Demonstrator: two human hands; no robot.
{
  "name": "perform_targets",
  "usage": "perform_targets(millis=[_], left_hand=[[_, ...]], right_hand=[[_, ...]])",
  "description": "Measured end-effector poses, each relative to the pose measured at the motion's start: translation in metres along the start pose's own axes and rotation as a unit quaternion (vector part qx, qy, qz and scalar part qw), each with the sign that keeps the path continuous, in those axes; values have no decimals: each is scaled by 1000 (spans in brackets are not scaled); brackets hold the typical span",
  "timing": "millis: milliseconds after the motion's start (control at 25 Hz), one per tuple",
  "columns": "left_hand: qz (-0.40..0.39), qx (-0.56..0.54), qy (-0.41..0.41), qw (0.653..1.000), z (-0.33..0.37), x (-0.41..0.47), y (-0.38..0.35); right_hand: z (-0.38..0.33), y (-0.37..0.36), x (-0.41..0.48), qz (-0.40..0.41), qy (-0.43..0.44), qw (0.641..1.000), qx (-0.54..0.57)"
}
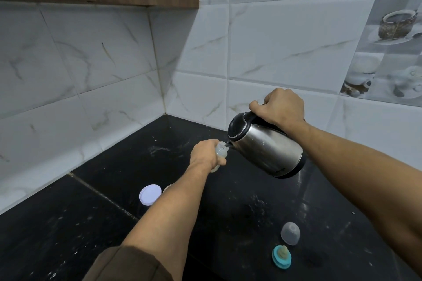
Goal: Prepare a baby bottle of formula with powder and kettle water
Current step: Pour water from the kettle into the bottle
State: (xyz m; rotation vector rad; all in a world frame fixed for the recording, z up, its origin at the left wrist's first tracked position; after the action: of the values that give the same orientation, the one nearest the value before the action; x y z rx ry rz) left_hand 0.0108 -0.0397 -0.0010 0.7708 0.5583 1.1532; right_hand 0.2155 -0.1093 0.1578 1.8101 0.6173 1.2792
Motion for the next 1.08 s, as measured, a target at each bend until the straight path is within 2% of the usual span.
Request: perform_targets(millis=[1080], left_hand=[[-18,8,-6,1000,8,4,-10]], right_hand=[[12,0,-1,-6,-7,1000,-16]])
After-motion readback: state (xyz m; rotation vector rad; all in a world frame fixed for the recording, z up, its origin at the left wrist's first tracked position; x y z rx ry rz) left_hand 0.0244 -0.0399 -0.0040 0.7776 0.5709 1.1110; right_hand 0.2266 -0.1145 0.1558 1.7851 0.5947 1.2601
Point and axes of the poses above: each hand's wrist, its own x-axis towards the middle knuckle, its own y-axis out of the back of the hand, z = x × y, the point moved 8 cm from there along x, towards the middle knuckle, and after that the axes turned 11 degrees about -x, right-handed, at the moved point
